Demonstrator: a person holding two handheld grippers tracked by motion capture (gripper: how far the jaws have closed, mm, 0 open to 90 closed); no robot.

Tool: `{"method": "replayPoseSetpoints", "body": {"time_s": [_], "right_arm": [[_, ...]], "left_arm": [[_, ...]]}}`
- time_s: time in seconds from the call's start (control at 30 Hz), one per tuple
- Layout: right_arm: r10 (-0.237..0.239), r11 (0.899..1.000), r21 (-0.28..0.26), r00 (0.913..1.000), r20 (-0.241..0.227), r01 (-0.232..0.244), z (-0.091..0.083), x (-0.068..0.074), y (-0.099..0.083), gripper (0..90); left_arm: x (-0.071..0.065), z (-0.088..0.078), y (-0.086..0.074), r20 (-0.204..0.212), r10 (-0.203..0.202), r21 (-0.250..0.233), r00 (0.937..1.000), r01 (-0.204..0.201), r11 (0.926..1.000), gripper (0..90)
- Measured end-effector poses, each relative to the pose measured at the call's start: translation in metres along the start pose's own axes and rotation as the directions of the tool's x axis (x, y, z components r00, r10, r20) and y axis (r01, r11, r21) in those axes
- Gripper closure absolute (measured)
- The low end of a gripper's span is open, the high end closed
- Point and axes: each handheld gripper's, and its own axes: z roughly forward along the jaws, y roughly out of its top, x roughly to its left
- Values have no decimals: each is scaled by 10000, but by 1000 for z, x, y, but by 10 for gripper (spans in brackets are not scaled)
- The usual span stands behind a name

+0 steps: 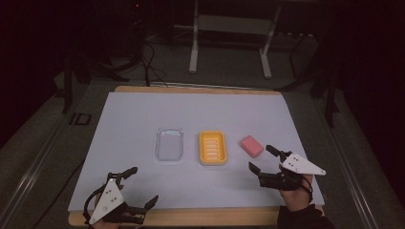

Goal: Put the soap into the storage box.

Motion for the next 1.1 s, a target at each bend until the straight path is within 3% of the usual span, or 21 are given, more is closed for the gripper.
{"method": "replayPoseSetpoints", "body": {"time_s": [0.27,0.33,0.4,0.5,0.6,0.7,0.8,0.87,0.9,1.0,1.03,1.1], "right_arm": [[25,9990,453,9993,-380,-7,8,5,1,128],[248,9967,782,9976,-648,-197,11,5,2,126],[-82,9966,812,9994,-339,110,12,5,5,125],[35,9917,1286,9985,-543,35,13,4,8,119],[-70,9886,1501,9992,-381,126,13,3,9,119],[34,9786,2057,9993,-374,44,13,-2,13,118],[76,9769,2138,9994,-342,-1,12,-4,14,113],[635,9649,2590,9957,-669,-442,12,-8,17,113],[819,9519,3018,9932,-826,-534,13,-10,17,109],[779,9435,3281,9934,-839,-463,13,-11,17,107],[1063,9218,3830,9889,-1037,-589,15,-13,17,107],[1076,9171,3946,9883,-1082,-567,15,-13,17,107]], "left_arm": [[0,-2,0,-23,32,-20,10000,-32,10000,5],[-1,-2,0,29,20,-17,10000,-20,10000,5],[-1,-2,0,67,26,-6,10000,-26,10000,5],[-3,-4,0,87,66,90,9999,-67,9999,5],[-4,-5,0,106,82,72,9999,-83,9999,5],[-7,-9,2,106,97,36,9999,-98,9999,5],[-9,-12,2,97,132,22,9999,-132,9999,5],[-10,-11,2,116,124,28,9999,-124,9999,5],[-10,-10,2,138,141,55,9998,-141,9999,5],[-11,-10,2,180,140,47,9997,-141,9999,5],[-11,-9,2,181,149,79,9997,-151,9999,5],[-11,-9,2,181,149,79,9997,-151,9999,5]]}}
